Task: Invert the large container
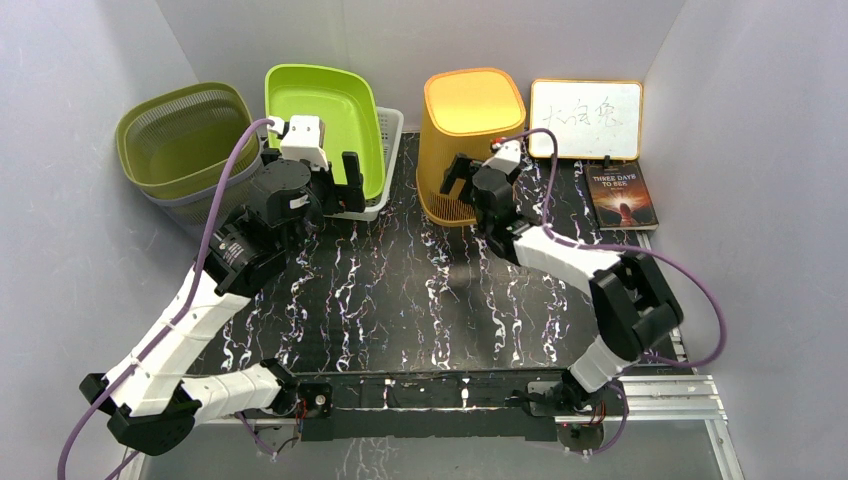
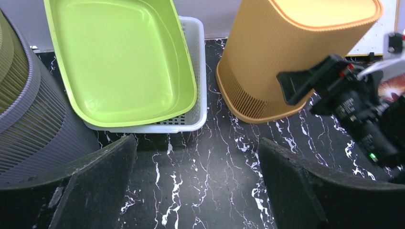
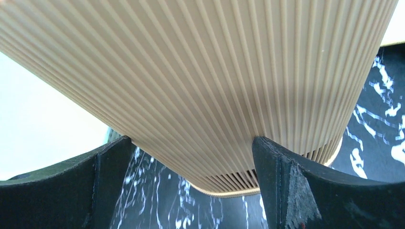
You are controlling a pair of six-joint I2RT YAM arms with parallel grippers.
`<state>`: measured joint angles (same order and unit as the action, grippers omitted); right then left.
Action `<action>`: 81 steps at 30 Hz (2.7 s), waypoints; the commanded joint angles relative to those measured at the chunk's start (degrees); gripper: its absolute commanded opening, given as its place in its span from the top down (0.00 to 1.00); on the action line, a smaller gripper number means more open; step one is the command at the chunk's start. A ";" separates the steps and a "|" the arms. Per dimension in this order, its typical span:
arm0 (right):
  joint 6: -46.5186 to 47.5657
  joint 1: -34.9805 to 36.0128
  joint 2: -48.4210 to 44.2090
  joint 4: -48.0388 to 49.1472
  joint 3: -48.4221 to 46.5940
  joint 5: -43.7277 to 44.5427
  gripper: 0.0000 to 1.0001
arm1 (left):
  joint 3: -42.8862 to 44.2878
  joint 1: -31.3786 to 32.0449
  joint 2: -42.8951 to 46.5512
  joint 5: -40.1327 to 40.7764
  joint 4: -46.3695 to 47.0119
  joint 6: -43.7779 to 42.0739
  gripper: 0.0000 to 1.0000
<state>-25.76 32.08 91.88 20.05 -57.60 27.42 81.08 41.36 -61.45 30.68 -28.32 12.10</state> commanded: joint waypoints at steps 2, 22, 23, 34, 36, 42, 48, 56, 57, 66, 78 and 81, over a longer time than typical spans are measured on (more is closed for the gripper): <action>5.33 -1.87 8.91 6.92 -12.53 5.15 0.02 | -1.46 -0.01 2.02 0.02 1.03 0.31 0.02; 10.99 -11.60 23.70 1.76 -29.72 9.98 0.02 | -3.56 0.02 0.92 0.17 0.84 -0.03 0.02; 10.88 -11.94 23.17 1.80 -28.98 9.72 0.02 | -3.58 0.03 0.78 0.17 0.89 -0.05 0.02; 11.23 -12.44 15.31 -0.70 -19.65 13.21 0.02 | -3.41 0.01 -0.46 -0.17 -0.08 0.99 0.02; 11.12 -12.49 13.16 -1.20 -17.61 12.45 0.02 | -3.40 -0.03 -0.40 0.16 -0.64 1.00 0.02; 10.14 -12.56 7.28 -5.09 -13.17 6.79 0.02 | -3.23 0.01 -0.68 0.57 -2.11 1.48 0.02; 9.03 -12.48 -2.08 -9.77 -6.52 -3.71 0.02 | 0.74 -0.01 -3.59 7.54 -3.80 -1.12 0.02; 5.83 -12.34 -12.96 -14.89 1.55 -18.08 0.02 | 22.58 -6.67 -14.59 11.90 -6.05 -15.75 0.02; 5.52 -12.02 -13.56 -15.83 2.00 -19.21 0.02 | 26.98 -10.07 -17.16 10.33 -9.39 -15.32 0.02; 3.98 -8.25 -17.56 -21.67 3.38 -19.13 0.02 | 51.65 -31.36 -37.38 -3.45 -24.51 -11.63 0.02; 5.72 -7.22 -19.38 -23.01 5.54 -16.97 0.02 | 35.47 -40.70 -32.66 -11.24 -19.11 -3.72 0.02; 5.49 -7.12 -18.51 -22.44 5.90 -17.35 0.02 | 33.22 -40.88 -30.27 -12.14 -16.62 -3.57 0.02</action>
<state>-20.91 24.64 72.82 -4.49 -52.31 9.50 115.63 0.86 -98.63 20.16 -48.07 7.11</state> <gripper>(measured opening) 0.980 0.983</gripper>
